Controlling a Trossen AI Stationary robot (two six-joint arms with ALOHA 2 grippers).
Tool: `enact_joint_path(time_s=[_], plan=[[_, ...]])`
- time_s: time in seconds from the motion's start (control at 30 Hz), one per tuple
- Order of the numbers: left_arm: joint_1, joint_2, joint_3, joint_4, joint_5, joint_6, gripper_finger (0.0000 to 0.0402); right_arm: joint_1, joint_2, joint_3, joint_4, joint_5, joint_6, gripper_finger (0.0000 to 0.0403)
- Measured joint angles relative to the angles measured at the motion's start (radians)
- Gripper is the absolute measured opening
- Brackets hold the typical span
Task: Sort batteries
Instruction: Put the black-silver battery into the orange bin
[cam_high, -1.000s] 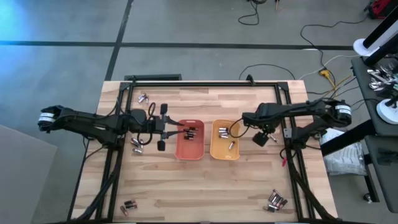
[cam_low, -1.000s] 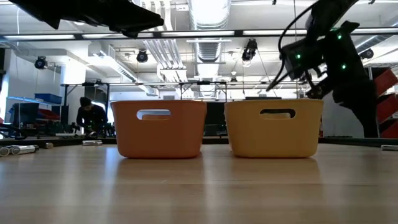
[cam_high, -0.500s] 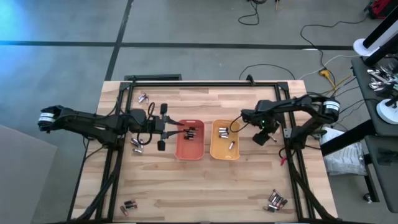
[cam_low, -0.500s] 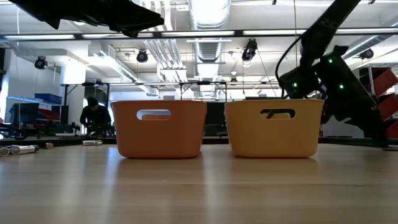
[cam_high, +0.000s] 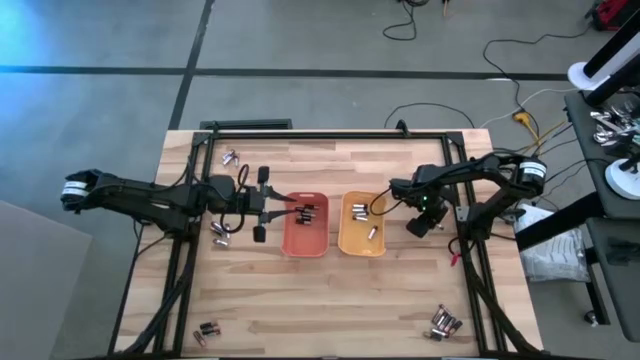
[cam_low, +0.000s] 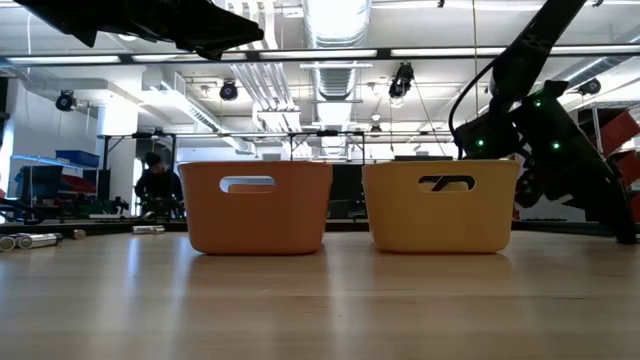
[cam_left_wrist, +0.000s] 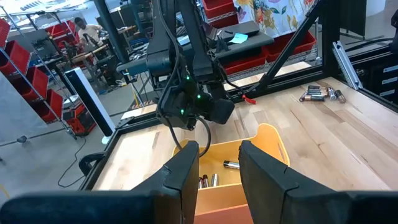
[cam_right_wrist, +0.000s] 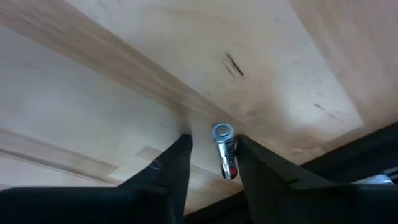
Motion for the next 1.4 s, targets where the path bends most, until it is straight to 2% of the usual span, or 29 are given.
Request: enact_joint_path(time_s=[0.2,0.33,0.63,0.77,0.87,1.0,1.2,1.4], plan=[[0.000,0.000,0.000,0.000,0.000,0.000,0.0095,0.000,-0.002,-0.001,0.009,-0.011,0.000,0.0049],[0.000,0.000,0.000,0.000,0.000,0.000,0.0095,0.005,-0.002,-0.001,0.009,-0.011,-0.009,0.0025],[0.000,0.000,0.000,-0.025,-0.017,0.000,0.0095,0.063,-0.079,0.112,-0.038,0.025,-0.033,0.0027],[-0.001,0.000,0.000,-0.025,-0.064,0.001,0.0095,0.114,-0.133,0.193,-0.037,0.027,-0.005,0.0027],[0.000,0.002,0.000,-0.024,-0.070,0.021,0.0095,0.173,-0.146,0.262,-0.034,0.076,-0.006,0.0027],[0.000,0.008,0.000,-0.024,-0.071,0.027,0.0095,0.256,-0.149,0.357,0.060,0.152,-0.061,0.0027],[0.000,0.011,0.000,-0.010,-0.082,0.030,0.0095,0.316,-0.123,0.445,0.250,0.148,-0.172,0.0027],[0.000,0.011,0.000,-0.016,-0.099,0.031,0.0095,0.319,-0.043,0.449,0.396,0.133,-0.280,0.0027]])
